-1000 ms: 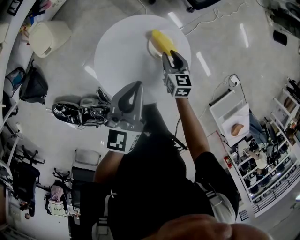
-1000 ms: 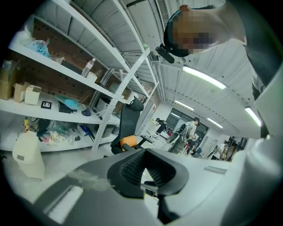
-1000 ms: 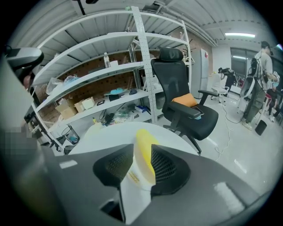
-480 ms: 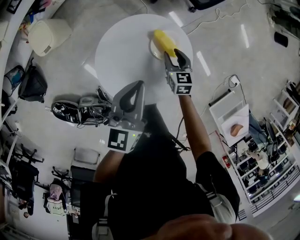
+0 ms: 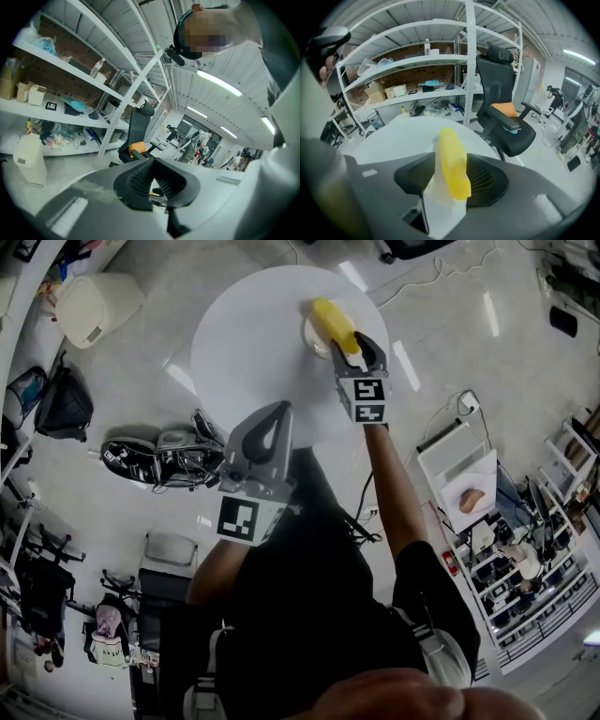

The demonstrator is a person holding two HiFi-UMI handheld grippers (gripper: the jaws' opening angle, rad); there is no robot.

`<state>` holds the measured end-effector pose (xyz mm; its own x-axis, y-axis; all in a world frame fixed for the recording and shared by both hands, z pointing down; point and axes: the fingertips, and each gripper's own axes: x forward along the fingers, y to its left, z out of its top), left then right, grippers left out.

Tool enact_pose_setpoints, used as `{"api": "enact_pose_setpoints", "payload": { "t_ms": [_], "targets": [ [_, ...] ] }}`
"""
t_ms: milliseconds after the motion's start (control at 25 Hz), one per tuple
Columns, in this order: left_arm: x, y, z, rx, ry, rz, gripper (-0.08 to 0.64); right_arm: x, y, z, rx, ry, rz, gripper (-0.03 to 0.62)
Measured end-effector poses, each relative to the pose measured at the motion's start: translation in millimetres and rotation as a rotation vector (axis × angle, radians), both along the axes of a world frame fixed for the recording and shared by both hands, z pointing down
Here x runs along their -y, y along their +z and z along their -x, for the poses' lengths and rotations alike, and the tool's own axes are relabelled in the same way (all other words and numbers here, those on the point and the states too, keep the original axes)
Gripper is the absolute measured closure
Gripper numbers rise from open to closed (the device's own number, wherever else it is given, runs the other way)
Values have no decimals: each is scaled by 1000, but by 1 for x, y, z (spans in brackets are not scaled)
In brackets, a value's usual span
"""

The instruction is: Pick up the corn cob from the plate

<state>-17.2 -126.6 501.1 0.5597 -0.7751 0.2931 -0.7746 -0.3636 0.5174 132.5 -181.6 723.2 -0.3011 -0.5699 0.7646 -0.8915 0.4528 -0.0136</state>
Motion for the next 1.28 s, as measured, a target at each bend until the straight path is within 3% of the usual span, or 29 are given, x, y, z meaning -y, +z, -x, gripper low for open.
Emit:
{"api": "enact_pose_setpoints", "payload": {
  "t_ms": [760, 1280],
  "targets": [
    [7, 7, -2, 4, 4, -13, 560, 13, 14, 8, -59, -171, 26, 313],
    [27, 16, -8, 18, 17, -18, 560, 20, 25, 9, -74, -229, 45, 304]
  ]
}}
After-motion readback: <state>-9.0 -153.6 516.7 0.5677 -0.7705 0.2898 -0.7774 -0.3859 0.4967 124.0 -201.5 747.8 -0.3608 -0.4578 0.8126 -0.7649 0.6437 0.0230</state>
